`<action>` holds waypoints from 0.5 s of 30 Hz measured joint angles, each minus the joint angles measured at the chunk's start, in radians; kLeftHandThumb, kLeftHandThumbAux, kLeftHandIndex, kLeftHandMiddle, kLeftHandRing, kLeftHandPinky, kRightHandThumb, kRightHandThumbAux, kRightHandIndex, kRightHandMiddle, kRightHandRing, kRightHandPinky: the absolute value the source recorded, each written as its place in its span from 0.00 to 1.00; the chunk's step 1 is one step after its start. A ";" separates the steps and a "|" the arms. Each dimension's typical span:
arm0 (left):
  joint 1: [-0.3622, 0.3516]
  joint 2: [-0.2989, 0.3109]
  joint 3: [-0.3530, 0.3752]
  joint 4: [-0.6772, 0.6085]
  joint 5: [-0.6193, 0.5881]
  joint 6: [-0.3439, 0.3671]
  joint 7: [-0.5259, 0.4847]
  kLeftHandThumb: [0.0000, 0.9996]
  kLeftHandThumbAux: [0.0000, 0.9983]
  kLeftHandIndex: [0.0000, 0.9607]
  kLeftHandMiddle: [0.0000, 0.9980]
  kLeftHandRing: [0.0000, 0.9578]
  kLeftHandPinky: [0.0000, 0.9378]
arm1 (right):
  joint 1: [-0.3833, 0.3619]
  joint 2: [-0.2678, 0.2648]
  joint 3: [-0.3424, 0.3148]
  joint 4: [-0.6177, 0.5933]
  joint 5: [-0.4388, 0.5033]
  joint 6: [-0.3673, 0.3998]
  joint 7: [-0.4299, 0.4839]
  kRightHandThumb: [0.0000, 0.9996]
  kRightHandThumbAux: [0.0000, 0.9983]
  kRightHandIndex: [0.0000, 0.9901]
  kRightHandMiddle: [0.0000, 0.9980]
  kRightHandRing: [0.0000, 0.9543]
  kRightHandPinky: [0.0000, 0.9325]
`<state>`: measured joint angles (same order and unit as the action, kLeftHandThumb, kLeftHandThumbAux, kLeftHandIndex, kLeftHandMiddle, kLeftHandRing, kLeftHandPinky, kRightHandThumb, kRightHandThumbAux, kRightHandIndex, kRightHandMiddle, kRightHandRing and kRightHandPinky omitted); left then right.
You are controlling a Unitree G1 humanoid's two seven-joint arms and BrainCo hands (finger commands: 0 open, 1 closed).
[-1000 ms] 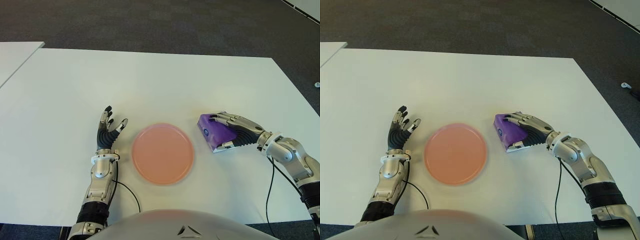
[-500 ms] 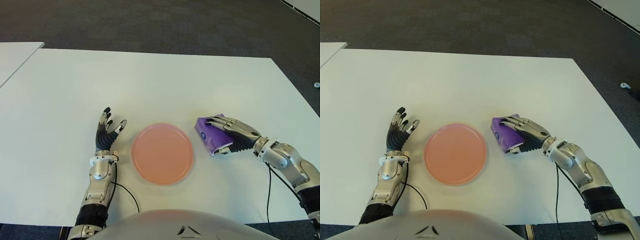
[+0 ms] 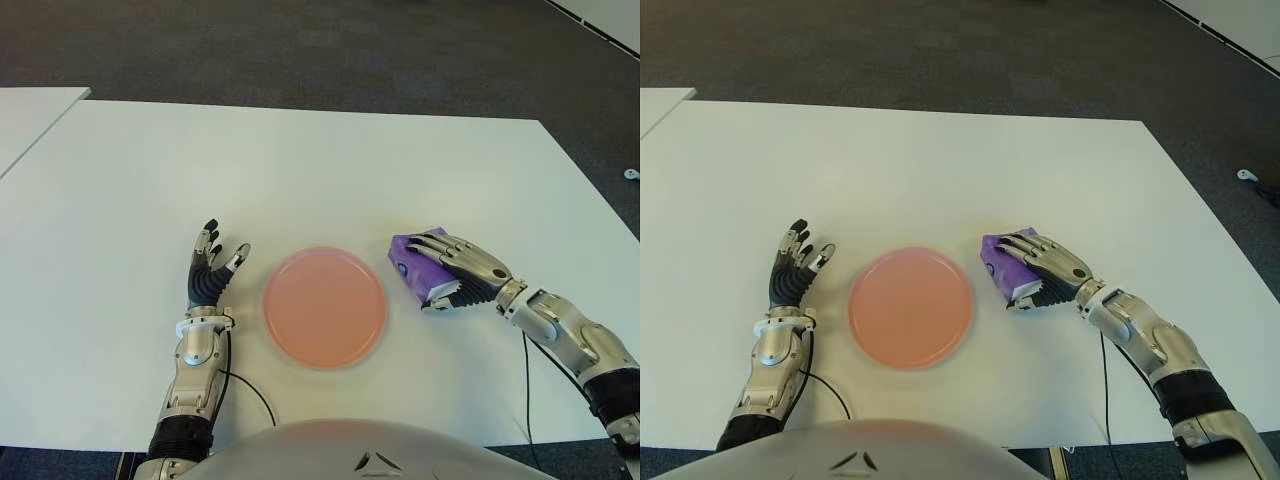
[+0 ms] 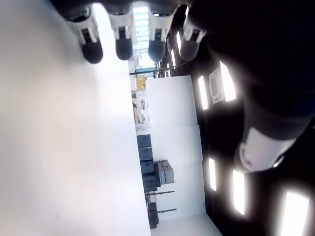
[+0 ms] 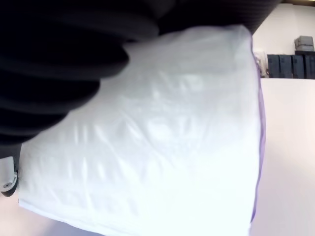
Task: Put the tissue paper into the plate.
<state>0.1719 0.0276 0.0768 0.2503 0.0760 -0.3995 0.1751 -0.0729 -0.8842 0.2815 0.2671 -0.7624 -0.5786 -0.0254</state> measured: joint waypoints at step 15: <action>0.018 -0.001 0.006 -0.020 -0.001 0.006 0.000 0.00 0.60 0.00 0.00 0.00 0.00 | -0.164 0.056 0.138 0.120 -0.097 0.039 -0.107 0.00 0.48 0.00 0.00 0.00 0.00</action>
<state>0.1894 0.0271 0.0824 0.2300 0.0751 -0.3931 0.1750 -0.2366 -0.8283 0.4192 0.3873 -0.8599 -0.5400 -0.1326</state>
